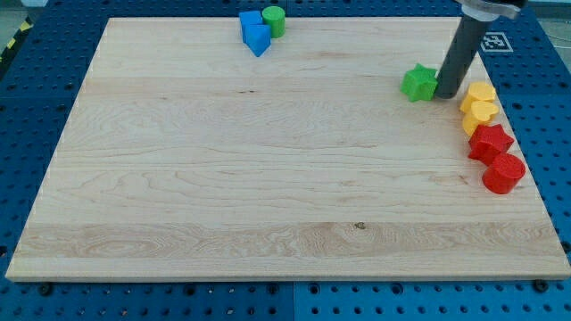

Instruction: Move the green star to the right of the blue triangle

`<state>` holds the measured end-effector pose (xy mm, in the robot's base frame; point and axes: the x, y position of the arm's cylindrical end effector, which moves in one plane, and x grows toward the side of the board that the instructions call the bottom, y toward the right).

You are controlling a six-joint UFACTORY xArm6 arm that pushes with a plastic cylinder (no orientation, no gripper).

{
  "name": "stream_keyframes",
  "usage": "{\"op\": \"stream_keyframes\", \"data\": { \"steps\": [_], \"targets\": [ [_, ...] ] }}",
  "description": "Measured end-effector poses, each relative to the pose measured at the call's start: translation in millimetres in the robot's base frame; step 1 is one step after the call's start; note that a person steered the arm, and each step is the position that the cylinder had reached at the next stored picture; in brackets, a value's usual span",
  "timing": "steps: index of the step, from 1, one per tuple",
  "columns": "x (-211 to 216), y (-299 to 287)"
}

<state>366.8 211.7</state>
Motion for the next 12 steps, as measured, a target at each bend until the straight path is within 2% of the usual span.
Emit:
{"op": "stream_keyframes", "data": {
  "steps": [3, 5, 10, 12],
  "targets": [
    [9, -48],
    [-22, -74],
    [-112, -74],
    [-115, -125]
  ]
}}
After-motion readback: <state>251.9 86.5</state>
